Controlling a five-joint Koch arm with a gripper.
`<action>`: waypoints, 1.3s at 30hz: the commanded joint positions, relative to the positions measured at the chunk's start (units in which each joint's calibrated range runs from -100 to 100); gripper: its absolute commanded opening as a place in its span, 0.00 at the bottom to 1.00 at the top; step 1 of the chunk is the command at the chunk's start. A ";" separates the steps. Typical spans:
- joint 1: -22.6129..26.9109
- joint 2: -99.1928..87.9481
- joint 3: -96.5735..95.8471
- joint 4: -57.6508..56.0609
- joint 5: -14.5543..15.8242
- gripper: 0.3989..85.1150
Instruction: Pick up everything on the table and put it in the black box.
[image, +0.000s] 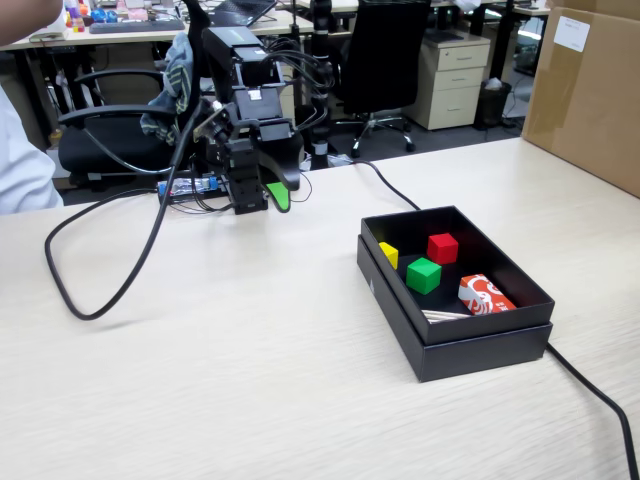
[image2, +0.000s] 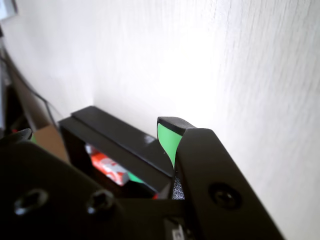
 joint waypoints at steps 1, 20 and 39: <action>-0.59 -9.33 -5.02 7.45 -0.20 0.57; -4.30 -16.10 -51.35 51.34 -4.79 0.57; -3.52 -14.37 -56.34 40.20 -4.98 0.57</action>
